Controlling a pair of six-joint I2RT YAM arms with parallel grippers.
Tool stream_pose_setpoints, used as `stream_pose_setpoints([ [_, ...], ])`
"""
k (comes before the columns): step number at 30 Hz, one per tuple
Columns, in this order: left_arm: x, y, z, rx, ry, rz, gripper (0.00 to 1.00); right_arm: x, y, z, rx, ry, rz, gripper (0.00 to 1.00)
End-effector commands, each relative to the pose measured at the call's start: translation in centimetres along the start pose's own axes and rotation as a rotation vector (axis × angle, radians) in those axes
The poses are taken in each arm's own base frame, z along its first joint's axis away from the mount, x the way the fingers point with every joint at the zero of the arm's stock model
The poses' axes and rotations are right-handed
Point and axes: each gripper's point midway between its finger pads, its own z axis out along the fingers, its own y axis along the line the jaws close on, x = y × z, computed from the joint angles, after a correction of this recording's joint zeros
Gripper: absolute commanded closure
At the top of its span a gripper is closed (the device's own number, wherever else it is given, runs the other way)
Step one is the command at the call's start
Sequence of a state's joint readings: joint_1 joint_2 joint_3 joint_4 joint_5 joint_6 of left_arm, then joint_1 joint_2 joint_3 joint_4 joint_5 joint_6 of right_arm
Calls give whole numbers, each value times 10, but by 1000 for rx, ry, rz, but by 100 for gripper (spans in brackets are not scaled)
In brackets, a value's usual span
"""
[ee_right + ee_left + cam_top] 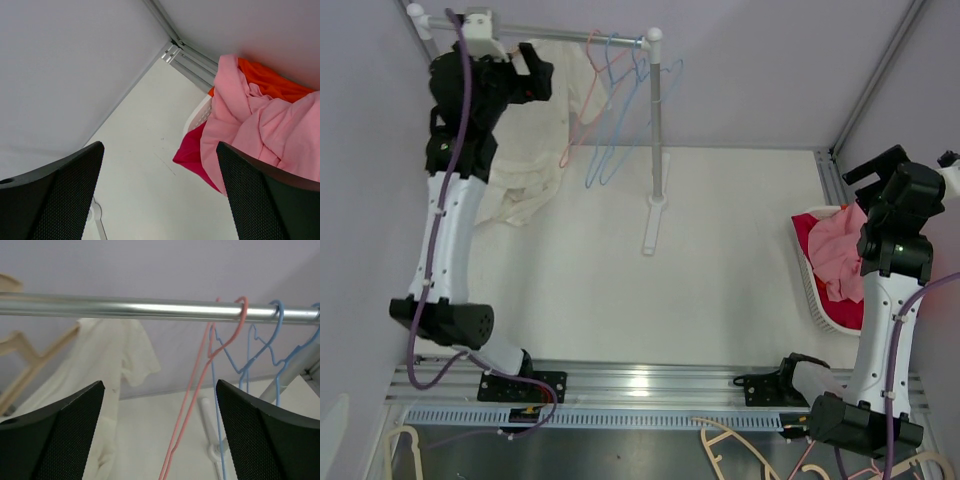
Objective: Remove the t-shirt from the hanger
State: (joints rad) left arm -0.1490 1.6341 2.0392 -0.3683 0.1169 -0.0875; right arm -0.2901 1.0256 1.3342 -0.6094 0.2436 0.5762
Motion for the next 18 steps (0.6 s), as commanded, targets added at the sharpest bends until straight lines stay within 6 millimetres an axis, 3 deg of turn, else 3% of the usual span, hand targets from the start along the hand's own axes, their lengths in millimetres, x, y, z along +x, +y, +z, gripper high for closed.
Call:
stream_pose_setpoints([
  [1, -55, 28, -45, -78, -166, -21, 2, -18, 23, -7, -79, -41, -8, 1],
  [3, -50, 43, -50, -90, -158, -36, 1, -14, 30, -5, -99, -26, -11, 0],
  [4, -52, 66, -53, -141, -167, -43, 1, -14, 34, -3, -110, -22, -12, 0],
  [7, -36, 93, -38, -153, -139, -77, 1, -15, 46, -1, -147, -18, -18, 1],
  [8, -40, 95, -35, -147, -142, -79, 2, -16, 49, 1, -150, -18, -20, 0],
  [9, -29, 103, -21, -155, -114, -82, 3, -15, 52, 3, -154, -18, -21, 1],
  [12, -19, 120, -5, -201, -111, -63, 4, -16, 61, 8, -173, -21, -20, 0],
  [15, -28, 130, 8, -217, -148, -32, 5, -18, 69, 14, -178, -26, -21, 0],
  [18, -17, 143, 20, -259, -118, -37, 6, -14, 70, 20, -173, -24, -17, 0],
])
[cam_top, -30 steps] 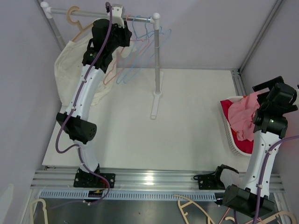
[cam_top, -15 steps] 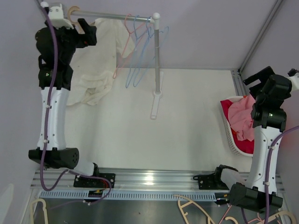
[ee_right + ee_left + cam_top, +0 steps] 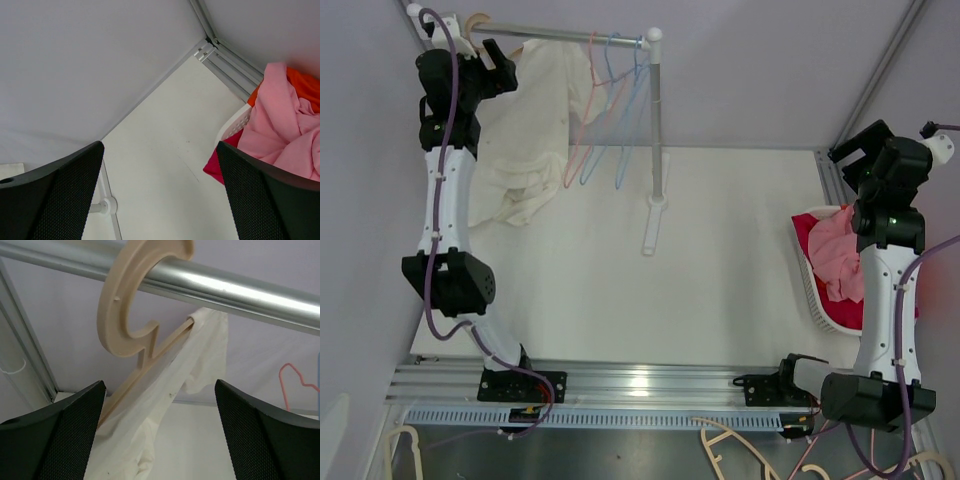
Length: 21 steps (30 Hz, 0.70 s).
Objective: Remove the t-shirt from the hanger
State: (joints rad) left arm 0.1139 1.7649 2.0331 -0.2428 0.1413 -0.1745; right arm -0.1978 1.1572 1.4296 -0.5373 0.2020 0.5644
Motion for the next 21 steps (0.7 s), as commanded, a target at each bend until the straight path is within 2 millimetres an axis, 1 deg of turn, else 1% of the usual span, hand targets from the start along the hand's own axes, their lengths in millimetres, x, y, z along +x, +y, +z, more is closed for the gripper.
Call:
stream_pose_setpoints([
  [1, -38, 6, 4, -31, -100, 32, 6, -19, 17, 2, -46, -73, 10, 1],
  [4, -42, 15, 12, -54, -138, 22, 6, -14, 19, 7, -47, -67, 10, 1],
  [5, -38, 16, 18, -47, -140, 17, 6, -12, 19, 8, -43, -66, 9, 1],
  [6, -43, 15, 20, -38, -159, 12, 7, -12, 19, 9, -41, -68, 8, 0],
  [7, -41, 15, 24, -35, -160, 12, 9, -13, 19, 8, -42, -78, 10, 1],
  [8, -34, 16, 31, -26, -149, 15, 20, -13, 19, 9, -37, -82, 9, 1],
  [9, -38, 14, 33, -18, -160, 17, 26, -13, 19, 9, -38, -83, 8, 0],
  [10, -36, 14, 36, -15, -158, 9, 33, -13, 20, 9, -37, -86, 8, 1],
  [11, -30, 17, 42, -18, -148, 5, 46, -13, 19, 9, -33, -87, 8, 1],
  [12, -32, 16, 44, -13, -153, 3, 52, -12, 21, 9, -37, -88, 6, 1],
  [13, -25, 18, 47, -20, -131, -4, 61, -11, 22, 9, -39, -86, 7, 1],
  [14, -30, 18, 48, -21, -136, -6, 80, -10, 21, 10, -39, -83, 4, 1],
  [15, -18, 19, 56, -19, -111, -11, 92, -9, 20, 10, -35, -83, 3, 0],
  [16, -25, 16, 55, -2, -123, -9, 99, -9, 20, 10, -33, -86, 4, 1],
  [17, -20, 15, 57, 5, -108, -12, 99, -8, 20, 9, -32, -85, 4, 1],
  [18, -19, 13, 56, 19, -105, -18, 99, -8, 20, 9, -32, -85, 6, 1],
  [21, -24, 8, 53, 35, -111, -26, 99, -7, 22, 7, -41, -81, 5, 1],
])
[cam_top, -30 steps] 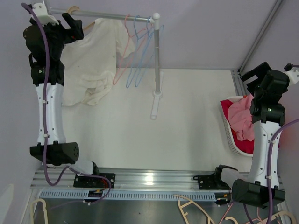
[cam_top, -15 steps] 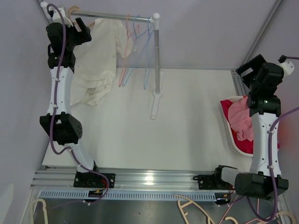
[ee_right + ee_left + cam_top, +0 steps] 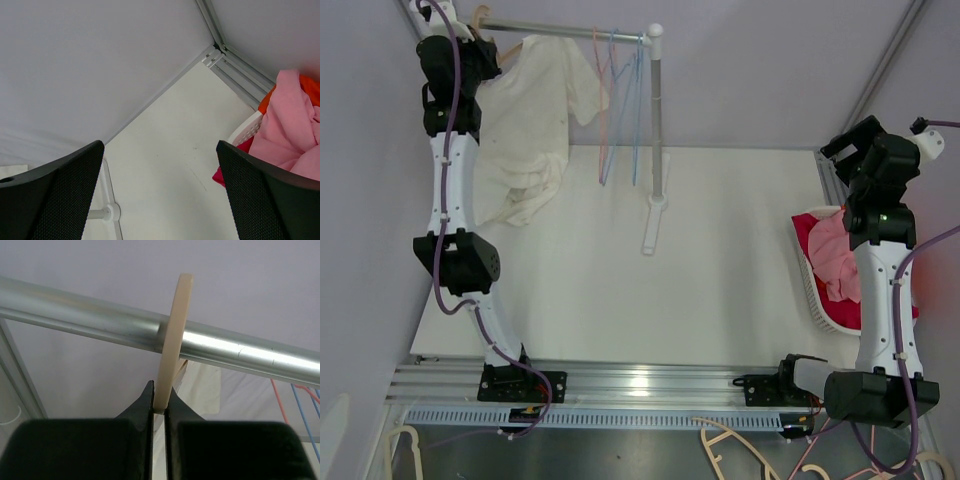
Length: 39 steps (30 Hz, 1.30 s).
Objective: Remove the t-shirt from the hanger
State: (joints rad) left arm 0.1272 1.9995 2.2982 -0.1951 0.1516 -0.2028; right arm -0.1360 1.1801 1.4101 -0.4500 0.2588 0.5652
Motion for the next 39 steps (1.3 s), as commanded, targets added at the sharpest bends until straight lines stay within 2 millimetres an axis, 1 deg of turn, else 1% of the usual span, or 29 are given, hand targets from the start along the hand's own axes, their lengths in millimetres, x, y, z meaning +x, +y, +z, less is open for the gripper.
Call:
stream_pose_setpoints([
  [1, -19, -7, -3, 40, -38, -14, 99, -10, 5, -3, -10, -45, 7, 0],
  [3, -23, -12, -6, 55, -41, -28, 100, -10, 5, -5, -12, -49, 7, 1],
  [6, -36, -22, -16, 74, -50, -56, 99, -10, 4, -6, -11, -50, 4, 1],
  [7, -43, -25, -21, 75, -62, -58, 100, -10, 4, -8, -14, -49, 4, 0],
  [8, -44, -28, -22, 76, -60, -63, 99, -10, 3, -8, -11, -48, -1, 0],
  [11, -37, -31, -27, 69, -19, -118, 100, -9, 2, -10, -12, -49, 1, 1],
  [12, -33, -32, -27, 52, -2, -143, 99, -8, 2, -10, -14, -49, 6, 0],
  [13, -22, -32, -28, 38, 35, -172, 100, -6, 1, -12, -18, -47, 7, 0],
  [14, -21, -35, -30, 35, 47, -217, 99, -6, 2, -12, -24, -44, 11, 0],
  [16, -7, -46, -29, 55, 81, -263, 99, -6, 2, -15, -29, -43, 14, 0],
  [17, -4, -54, -29, 82, 91, -274, 99, -7, 3, -16, -31, -46, 15, 1],
  [18, 1, -71, -28, 114, 106, -276, 100, -7, 3, -17, -32, -48, 14, 1],
  [20, 5, -86, -28, 143, 116, -260, 99, -8, 2, -19, -33, -52, 14, 1],
  [22, 11, -94, -28, 164, 134, -268, 99, -8, 0, -21, -27, -54, 9, 1],
  [26, 14, -109, -29, 245, 158, -311, 99, -10, -3, -23, -17, -65, 3, 1],
  [27, 16, -109, -28, 249, 163, -309, 98, -10, -4, -24, -17, -67, 3, 1],
  [28, 18, -108, -27, 246, 166, -301, 88, -9, -4, -23, -18, -63, 4, 1],
  [30, 20, -108, -25, 254, 162, -290, 73, -9, -3, -23, -24, -64, 7, 1],
  [31, 22, -109, -25, 269, 163, -273, 68, -8, -1, -23, -34, -61, 11, 0],
  [33, 22, -110, -22, 282, 152, -254, 64, -7, 0, -22, -37, -57, 12, 0],
  [34, 22, -111, -21, 292, 145, -244, 61, -7, 0, -22, -37, -57, 13, 0],
  [35, 27, -128, -22, 333, 151, -227, 60, -6, 0, -22, -40, -54, 14, 1],
  [36, 27, -129, -21, 344, 144, -213, 59, -6, -1, -22, -37, -55, 14, 1],
  [37, 25, -130, -20, 349, 130, -186, 58, -6, 0, -22, -40, -54, 12, 1],
  [38, 30, -129, -18, 346, 134, -175, 59, -6, -1, -22, -37, -55, 12, 0],
  [39, 31, -128, -16, 336, 130, -168, 61, -6, -1, -22, -38, -56, 13, 1],
])
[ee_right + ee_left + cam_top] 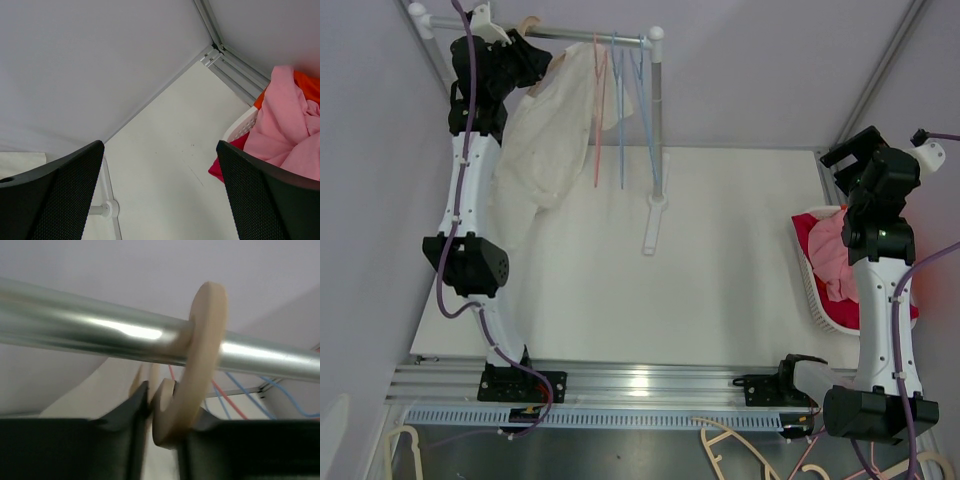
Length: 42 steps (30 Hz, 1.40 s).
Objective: Remove the t-shirt from the hanger
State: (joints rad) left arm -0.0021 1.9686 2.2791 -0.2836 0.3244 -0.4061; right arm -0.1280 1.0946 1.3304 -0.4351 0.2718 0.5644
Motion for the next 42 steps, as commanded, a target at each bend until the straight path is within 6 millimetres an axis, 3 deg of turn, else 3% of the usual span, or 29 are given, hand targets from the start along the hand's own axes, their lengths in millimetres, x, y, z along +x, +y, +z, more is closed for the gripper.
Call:
stream_pose_setpoints([
  [1, 4, -13, 10, 59, -12, 76, 80, -10, 7, -5, -31, -38, 9, 1],
  [2, 4, -10, 10, 48, -13, 79, 95, -10, 5, -5, -27, -37, 8, 1],
  [3, 6, -9, 11, 44, -11, 81, 99, -11, 6, -5, -27, -40, 10, 0],
  [7, -1, -13, 6, 37, -24, 87, 99, -11, 7, -7, -35, -37, 12, 0],
  [10, -21, -27, -2, 24, -63, 119, 99, -10, 10, -8, -46, -29, 15, 0],
  [12, -59, -51, -17, 38, -150, 160, 99, -8, 11, -9, -52, -21, 20, 0],
  [13, -59, -55, -19, 43, -149, 169, 99, -9, 11, -10, -54, -22, 20, 0],
  [15, -83, -68, -35, 25, -207, 199, 99, -8, 12, -12, -62, -14, 18, 1],
  [16, -99, -78, -52, 15, -244, 257, 100, -7, 12, -13, -66, -12, 12, 1],
  [18, -101, -78, -60, -47, -281, 288, 99, -7, 13, -15, -75, -7, -6, 0],
  [19, -111, -87, -79, -47, -318, 291, 99, -7, 15, -17, -83, -1, -20, 0],
  [20, -135, -101, -98, -26, -391, 292, 99, -6, 17, -18, -97, 8, -20, 0],
  [21, -119, -92, -94, -42, -364, 283, 99, -4, 20, -18, -111, 18, -40, 1],
  [22, -135, -101, -113, -42, -412, 280, 99, -2, 25, -20, -133, 33, -54, 0],
  [24, -140, -93, -125, -121, -423, 264, 99, 6, 39, -26, -205, 74, -115, 0],
  [29, -131, -80, -151, -293, -387, 263, 100, 33, 87, -57, -394, 109, -260, 0],
  [31, -135, -77, -171, -336, -400, 228, 99, 52, 119, -83, -548, 138, -319, 1],
  [32, -121, -72, -174, -361, -342, 212, 99, 62, 130, -94, -612, 157, -337, 0],
  [34, -114, -72, -186, -393, -311, 156, 99, 94, 170, -141, -862, 216, -399, 0],
  [35, -95, -66, -190, -428, -239, 146, 99, 105, 181, -159, -940, 226, -417, 1],
  [36, -93, -68, -199, -440, -233, 118, 100, 140, 193, -197, -1072, 285, -457, 1],
  [37, -86, -70, -206, -470, -222, 113, 100, 143, 205, -212, -1132, 226, -472, 0],
  [38, -75, -69, -209, -493, -194, 120, 99, 153, 210, -228, -1179, 211, -481, 1],
  [39, -64, -69, -221, -525, -180, 123, 100, 177, 218, -262, -1287, 210, -483, 0],
  [40, -70, -75, -231, -519, -200, 115, 99, 189, 221, -278, -1332, 221, -476, 1],
  [41, -51, -71, -230, -531, -159, 128, 99, 195, 227, -295, -1390, 216, -459, 1],
  [42, -47, -72, -236, -528, -152, 116, 99, 212, 231, -311, -1438, 240, -463, 0],
])
